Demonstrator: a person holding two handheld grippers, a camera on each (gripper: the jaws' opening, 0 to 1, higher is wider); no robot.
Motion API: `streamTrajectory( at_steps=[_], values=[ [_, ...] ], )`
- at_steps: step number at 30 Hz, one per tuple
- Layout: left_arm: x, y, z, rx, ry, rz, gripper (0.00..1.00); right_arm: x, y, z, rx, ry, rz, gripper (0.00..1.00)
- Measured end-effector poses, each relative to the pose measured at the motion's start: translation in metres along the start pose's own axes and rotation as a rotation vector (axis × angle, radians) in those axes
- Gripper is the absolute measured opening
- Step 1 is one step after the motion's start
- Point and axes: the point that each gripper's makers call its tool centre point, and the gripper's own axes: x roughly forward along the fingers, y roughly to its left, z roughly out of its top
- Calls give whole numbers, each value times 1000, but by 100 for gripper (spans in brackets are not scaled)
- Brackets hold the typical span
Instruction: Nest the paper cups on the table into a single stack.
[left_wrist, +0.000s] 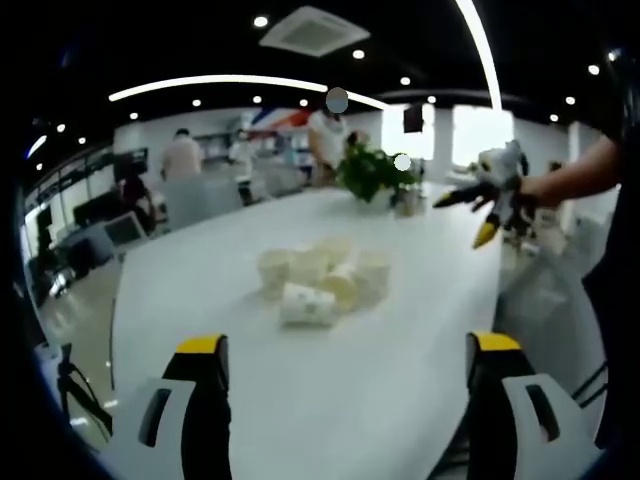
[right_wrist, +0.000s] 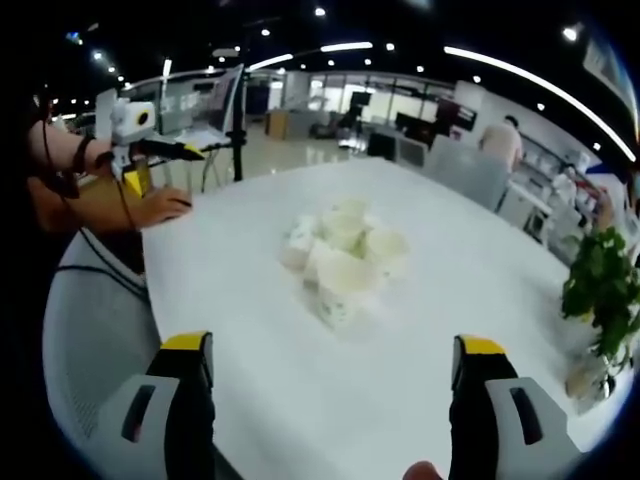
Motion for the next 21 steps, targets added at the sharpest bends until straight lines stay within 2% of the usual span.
streamTrajectory(
  at_steps=[21],
  values=[
    [8,-1,-1,2,6,-9,99,37,-18,14,5,-8,18,93]
  ],
)
